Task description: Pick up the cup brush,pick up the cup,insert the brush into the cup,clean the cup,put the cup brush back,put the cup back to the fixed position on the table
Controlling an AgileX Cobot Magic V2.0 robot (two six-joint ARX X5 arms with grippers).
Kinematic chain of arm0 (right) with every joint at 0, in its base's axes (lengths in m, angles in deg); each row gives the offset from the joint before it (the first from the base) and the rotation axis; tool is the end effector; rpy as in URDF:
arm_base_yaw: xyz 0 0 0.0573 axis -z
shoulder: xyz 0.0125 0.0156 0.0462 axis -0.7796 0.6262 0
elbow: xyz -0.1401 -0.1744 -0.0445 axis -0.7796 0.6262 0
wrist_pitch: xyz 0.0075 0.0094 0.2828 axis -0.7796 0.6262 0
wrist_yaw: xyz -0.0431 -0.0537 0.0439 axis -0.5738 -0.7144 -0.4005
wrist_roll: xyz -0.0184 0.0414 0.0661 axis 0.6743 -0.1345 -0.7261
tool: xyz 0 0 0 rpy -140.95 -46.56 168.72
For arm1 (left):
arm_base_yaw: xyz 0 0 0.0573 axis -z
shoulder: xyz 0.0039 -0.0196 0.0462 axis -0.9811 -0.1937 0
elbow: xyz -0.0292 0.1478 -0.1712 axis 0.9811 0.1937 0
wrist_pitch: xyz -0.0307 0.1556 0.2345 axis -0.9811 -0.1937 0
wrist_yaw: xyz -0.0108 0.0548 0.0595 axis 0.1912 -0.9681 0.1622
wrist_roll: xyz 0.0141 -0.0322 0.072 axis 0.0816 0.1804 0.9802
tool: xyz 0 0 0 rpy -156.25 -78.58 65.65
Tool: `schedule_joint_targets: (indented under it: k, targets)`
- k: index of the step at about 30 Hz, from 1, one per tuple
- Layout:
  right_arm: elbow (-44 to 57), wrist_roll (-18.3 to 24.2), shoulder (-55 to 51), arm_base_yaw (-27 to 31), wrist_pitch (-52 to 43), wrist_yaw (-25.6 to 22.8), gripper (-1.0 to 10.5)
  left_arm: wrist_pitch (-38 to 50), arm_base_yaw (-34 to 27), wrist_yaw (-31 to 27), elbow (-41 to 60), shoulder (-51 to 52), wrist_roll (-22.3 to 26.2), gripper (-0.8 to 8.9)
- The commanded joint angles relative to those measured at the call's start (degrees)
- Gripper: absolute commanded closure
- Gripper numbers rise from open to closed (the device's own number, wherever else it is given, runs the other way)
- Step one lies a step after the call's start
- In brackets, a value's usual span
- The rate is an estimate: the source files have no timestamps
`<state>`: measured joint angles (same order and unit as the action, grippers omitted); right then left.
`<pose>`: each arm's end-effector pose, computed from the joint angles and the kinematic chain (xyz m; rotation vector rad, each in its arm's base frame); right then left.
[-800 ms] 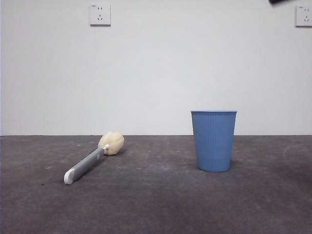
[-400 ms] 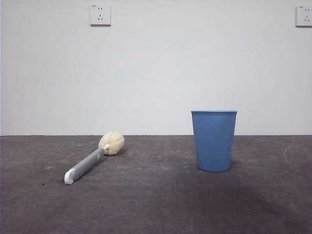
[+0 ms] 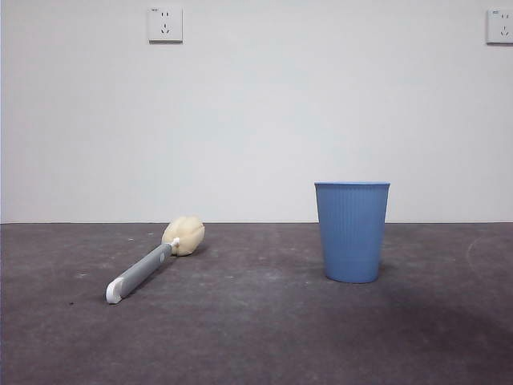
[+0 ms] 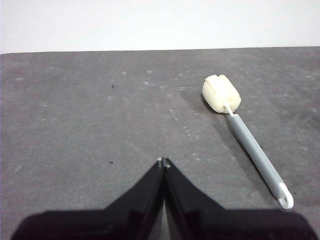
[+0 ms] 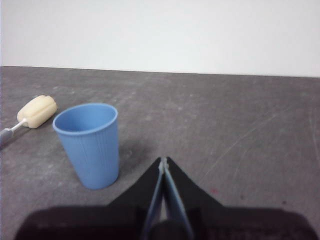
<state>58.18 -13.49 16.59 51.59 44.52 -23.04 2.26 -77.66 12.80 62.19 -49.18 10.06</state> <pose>0.2000 0.0154 0.1744 -0.0189 0.0946 0.2489 0.1993 -0.0111 0.1451 -0.0278 0.1718 -0.1265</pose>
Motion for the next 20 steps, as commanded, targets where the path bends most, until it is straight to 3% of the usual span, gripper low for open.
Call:
schedule_joint_targets:
  k: [1, 6, 20]
  targets:
    - [2.75, -2.95, -1.66, 0.00, -0.57, -0.15, 9.5, 0.07, -0.09, 0.02, 0.74, 0.00, -0.52, 8.17]
    - [5.60, -5.84, -3.91, 0.00, 0.44, -0.15, 9.5, 0.07, -0.09, 0.02, 0.74, 0.00, -0.52, 8.17]
    - [5.60, -7.76, -5.29, -0.04, 3.19, -1.22, 9.5, 0.07, -0.09, 0.02, 0.74, 0.00, -0.52, 8.17]
